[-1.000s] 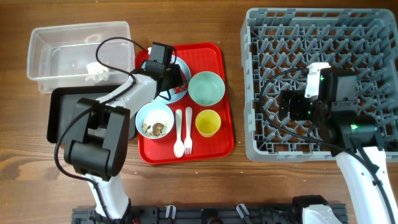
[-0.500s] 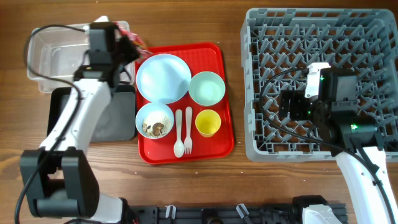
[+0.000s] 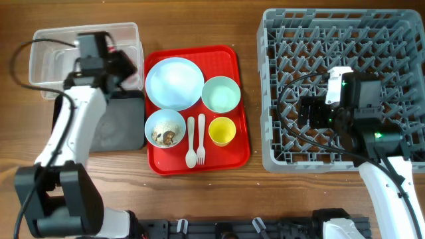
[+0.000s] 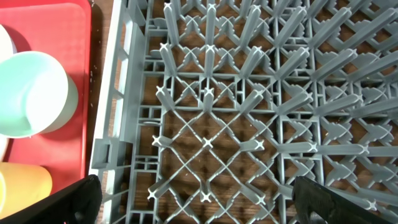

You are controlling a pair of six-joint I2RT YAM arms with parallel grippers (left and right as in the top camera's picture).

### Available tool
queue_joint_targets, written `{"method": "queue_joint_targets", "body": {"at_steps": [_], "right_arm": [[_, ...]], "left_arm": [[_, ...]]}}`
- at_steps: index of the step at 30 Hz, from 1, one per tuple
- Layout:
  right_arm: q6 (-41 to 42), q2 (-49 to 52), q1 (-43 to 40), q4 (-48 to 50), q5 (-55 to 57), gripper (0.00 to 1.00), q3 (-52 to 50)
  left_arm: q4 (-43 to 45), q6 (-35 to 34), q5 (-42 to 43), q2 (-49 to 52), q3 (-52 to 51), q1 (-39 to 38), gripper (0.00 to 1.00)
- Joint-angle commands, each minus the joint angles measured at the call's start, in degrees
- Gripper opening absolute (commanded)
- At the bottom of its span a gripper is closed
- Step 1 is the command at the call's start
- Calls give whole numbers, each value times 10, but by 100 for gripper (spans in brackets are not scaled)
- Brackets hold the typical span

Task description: Sort waste into correct bins and load items into the dishwasher rack

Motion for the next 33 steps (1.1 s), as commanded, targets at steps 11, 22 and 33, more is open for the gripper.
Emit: {"method": "queue_joint_targets", "body": {"at_steps": [11,22,33], "right_arm": [[0,3,2,-2,-12,100,13],[0,4,2,-4,-12,100,13],[0,3,2,-4,-11,99,13]], "left_arm": [[-162,-12,-47,3,-42,-265,38],[-171,-33,-47,91,-54,-290,20],[-233,-29,-47,-1,16,-279,4]]}}
